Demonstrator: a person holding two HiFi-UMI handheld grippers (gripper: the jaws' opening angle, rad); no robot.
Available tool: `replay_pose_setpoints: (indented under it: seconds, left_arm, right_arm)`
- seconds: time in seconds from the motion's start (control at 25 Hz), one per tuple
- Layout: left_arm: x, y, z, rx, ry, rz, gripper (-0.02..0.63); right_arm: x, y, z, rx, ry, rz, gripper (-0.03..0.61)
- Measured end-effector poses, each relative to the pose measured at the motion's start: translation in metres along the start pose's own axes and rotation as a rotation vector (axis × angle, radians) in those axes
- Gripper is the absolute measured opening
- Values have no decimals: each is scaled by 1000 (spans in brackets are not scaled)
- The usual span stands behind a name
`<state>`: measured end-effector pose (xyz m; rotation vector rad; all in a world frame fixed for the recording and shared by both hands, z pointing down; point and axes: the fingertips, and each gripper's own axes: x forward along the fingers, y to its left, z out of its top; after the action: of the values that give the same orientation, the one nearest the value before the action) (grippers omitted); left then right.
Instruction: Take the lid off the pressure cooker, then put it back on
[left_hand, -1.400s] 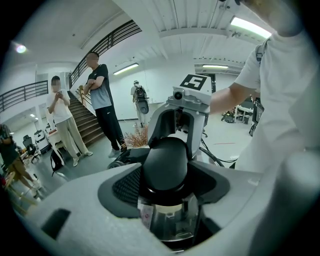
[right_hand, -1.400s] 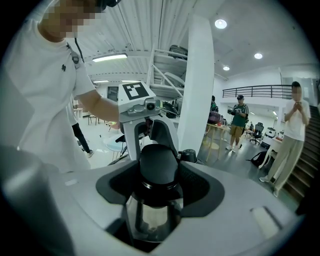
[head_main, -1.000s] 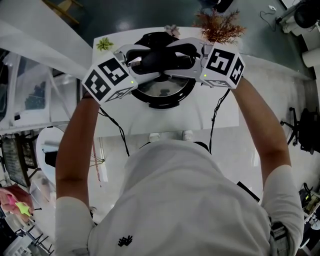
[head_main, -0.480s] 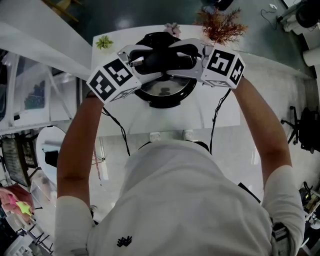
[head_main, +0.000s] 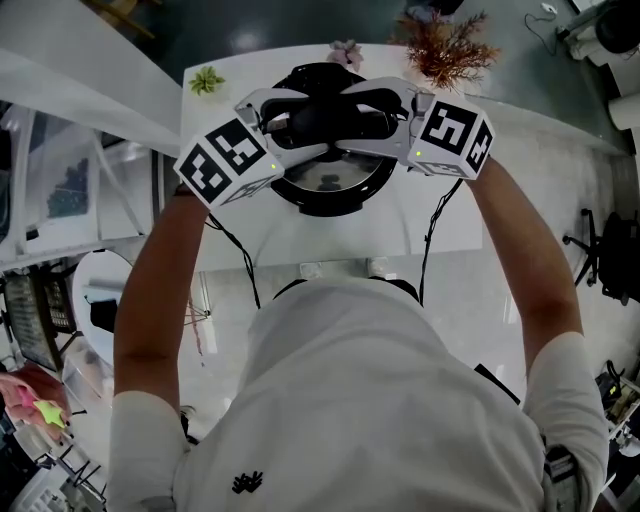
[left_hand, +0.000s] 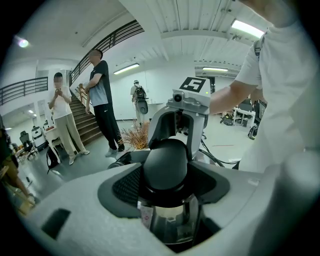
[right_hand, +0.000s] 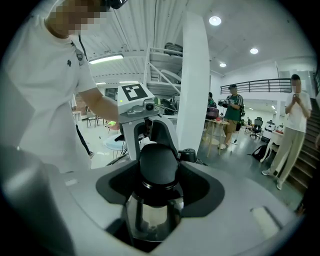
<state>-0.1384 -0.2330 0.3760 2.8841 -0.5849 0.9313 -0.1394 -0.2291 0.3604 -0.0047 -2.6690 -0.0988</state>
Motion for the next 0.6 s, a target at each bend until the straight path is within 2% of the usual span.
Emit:
replay_pose_setpoints:
  seconds: [0.6]
  left_arm:
    - [0,-2,2,-8,-56,-11,290]
  right_arm:
    - [-2,1,0,14,-54,-6,273]
